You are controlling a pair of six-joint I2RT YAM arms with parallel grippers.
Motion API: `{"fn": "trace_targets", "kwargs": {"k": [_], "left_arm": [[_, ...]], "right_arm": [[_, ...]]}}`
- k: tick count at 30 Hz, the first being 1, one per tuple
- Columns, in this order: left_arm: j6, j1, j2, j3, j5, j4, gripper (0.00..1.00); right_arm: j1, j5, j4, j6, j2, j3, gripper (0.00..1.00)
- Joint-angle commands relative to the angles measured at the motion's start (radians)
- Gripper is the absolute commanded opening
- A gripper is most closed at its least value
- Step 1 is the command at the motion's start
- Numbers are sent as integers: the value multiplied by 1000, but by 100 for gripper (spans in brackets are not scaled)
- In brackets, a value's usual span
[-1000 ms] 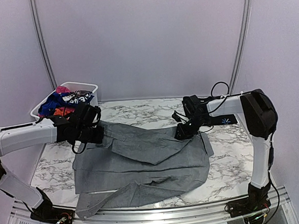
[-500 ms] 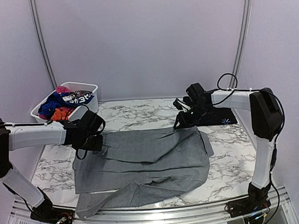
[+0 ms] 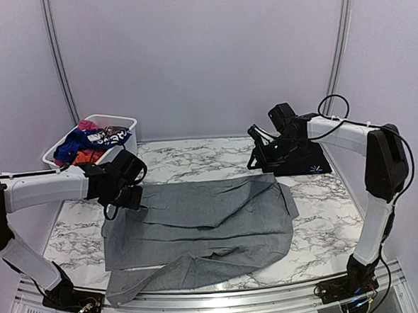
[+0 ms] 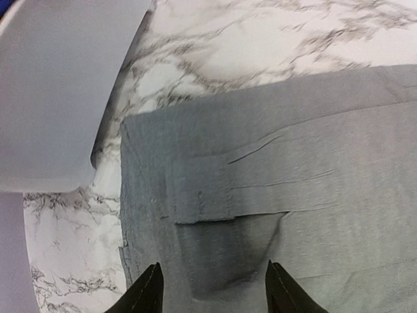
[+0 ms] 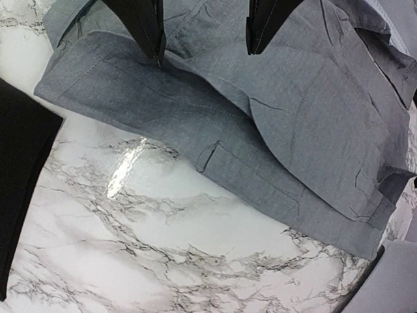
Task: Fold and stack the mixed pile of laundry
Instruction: Adjust the 1/3-folded shirt at the center of the board.
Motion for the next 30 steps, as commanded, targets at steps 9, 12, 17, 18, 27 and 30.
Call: {"fn": "trace_targets", "kwargs": {"k": [9, 12, 17, 18, 27, 30], "left_arm": [[44, -79, 46, 34, 66, -3, 57], [18, -78, 103, 34, 73, 6, 59], [-9, -70, 207, 42, 79, 19, 57], [-10, -64, 225, 47, 78, 23, 56], [26, -8, 407, 202, 79, 44, 51], [43, 13, 422, 272, 106, 45, 54]], "right_arm": [[88, 37, 79, 52, 59, -120, 34], [65, 64, 69, 56, 104, -131, 32], [36, 129, 76, -2, 143, -161, 32], [28, 130, 75, -9, 162, -145, 32], [-9, 143, 37, -22, 324, 109, 32], [-7, 102, 18, -35, 317, 184, 33]]}}
